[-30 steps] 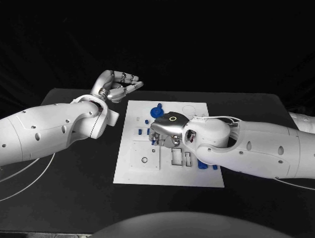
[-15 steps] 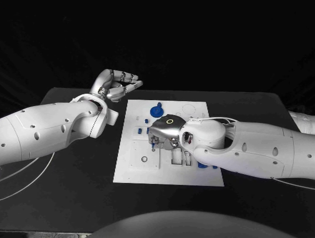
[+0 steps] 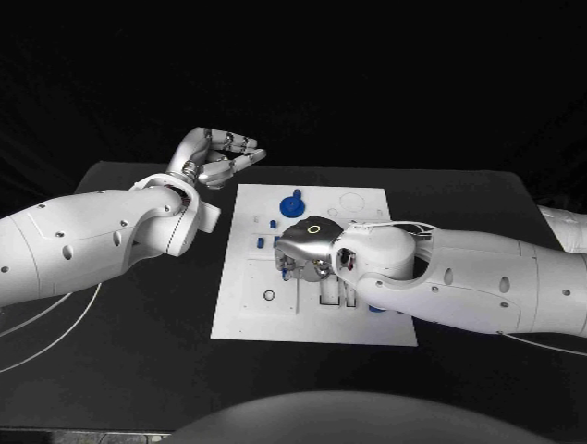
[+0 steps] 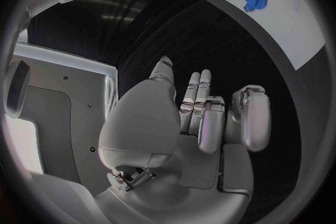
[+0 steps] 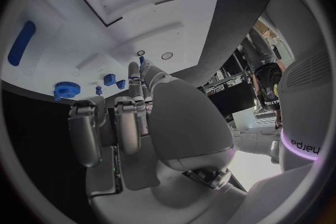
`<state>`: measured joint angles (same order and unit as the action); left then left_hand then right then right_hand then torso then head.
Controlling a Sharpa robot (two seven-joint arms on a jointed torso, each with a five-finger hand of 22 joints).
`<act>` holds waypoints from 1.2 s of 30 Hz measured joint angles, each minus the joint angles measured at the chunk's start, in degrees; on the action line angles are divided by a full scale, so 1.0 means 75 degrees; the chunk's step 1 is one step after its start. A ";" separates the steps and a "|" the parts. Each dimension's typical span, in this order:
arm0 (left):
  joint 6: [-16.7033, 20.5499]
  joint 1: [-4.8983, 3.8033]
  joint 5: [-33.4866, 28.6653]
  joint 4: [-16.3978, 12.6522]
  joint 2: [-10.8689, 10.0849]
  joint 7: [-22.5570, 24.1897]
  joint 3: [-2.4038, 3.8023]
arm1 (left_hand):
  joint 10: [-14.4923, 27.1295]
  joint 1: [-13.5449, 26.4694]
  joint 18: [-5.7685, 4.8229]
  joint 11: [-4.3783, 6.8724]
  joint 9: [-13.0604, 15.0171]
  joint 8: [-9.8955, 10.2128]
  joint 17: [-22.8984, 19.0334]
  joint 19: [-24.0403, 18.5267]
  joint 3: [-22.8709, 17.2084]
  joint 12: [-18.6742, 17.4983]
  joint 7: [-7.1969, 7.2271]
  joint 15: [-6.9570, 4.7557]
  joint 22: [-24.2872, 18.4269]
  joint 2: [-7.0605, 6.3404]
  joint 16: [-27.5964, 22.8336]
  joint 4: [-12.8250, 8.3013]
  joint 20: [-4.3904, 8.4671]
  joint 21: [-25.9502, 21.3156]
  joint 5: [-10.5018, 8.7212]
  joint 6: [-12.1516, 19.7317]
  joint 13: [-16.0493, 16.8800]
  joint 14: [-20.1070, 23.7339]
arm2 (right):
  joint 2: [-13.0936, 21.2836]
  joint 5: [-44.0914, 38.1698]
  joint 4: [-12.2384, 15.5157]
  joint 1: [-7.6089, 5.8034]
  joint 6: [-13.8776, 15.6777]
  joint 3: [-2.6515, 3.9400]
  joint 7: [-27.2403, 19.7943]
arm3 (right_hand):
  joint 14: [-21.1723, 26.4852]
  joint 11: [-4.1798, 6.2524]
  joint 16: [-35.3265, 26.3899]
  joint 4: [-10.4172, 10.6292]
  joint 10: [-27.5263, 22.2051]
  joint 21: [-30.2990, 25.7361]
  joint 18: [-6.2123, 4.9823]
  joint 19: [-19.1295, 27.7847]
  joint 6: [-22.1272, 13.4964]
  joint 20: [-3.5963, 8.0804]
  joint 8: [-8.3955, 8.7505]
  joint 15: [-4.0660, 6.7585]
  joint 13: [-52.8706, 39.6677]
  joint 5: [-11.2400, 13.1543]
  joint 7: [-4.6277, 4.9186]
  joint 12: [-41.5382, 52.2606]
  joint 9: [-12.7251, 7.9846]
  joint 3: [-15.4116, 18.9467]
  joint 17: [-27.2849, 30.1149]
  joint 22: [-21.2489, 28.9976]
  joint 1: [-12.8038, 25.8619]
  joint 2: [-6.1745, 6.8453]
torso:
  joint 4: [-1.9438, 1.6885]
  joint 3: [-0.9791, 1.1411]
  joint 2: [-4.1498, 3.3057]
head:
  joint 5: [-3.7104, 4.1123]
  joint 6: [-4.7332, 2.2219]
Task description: Assemble the parts on the task board
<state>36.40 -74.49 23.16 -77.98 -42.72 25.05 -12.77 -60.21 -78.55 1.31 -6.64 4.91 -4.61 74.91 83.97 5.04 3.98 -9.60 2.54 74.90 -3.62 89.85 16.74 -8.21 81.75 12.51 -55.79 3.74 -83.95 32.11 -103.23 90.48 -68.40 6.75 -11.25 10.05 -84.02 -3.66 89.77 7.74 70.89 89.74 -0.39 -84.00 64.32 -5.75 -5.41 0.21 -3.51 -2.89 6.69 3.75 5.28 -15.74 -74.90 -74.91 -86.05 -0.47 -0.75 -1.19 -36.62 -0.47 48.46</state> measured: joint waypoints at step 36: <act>-0.0010 -0.0001 0.0000 -0.0007 -0.0027 -0.0003 0.0000 | 0.0000 0.0001 0.0000 0.0000 -0.0006 0.0000 0.0001 0.0000 0.0000 0.0000 0.0000 0.0000 0.0000 0.0060 0.0000 0.0000 0.0000 0.0001 0.0000 0.0000 0.0000 0.0000 | -0.0026 0.0063 -0.0062 0.0005 -0.0301 0.0003 0.0014 | 0.0000 -0.0042 0.0000 0.0000 -0.0097 0.0000 0.0000 0.0000 -0.0049 0.0000 0.0042 0.0000 0.0006 0.0005 -0.0005 0.0000 0.0062 0.0002 -0.0004 -0.0005 0.0000 0.0000 | 0.0001 0.0004 0.0013 | 0.0059 0.0025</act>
<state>36.33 -74.49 23.16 -78.04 -42.92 25.03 -12.77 -60.21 -78.54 1.31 -6.64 4.87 -4.61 74.92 83.97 5.03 3.98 -9.60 2.54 74.90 -3.16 89.85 16.74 -8.21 81.76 12.51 -55.79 3.74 -83.95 31.91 -102.76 90.01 -68.37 4.49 -11.23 10.16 -84.02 -3.98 89.77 7.73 70.17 89.74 -0.39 -84.00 63.95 -5.75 -5.09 0.21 -3.47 -2.85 6.65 3.75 5.74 -15.73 -74.93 -74.94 -86.05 -0.47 -0.75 -1.16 -36.52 -0.03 48.65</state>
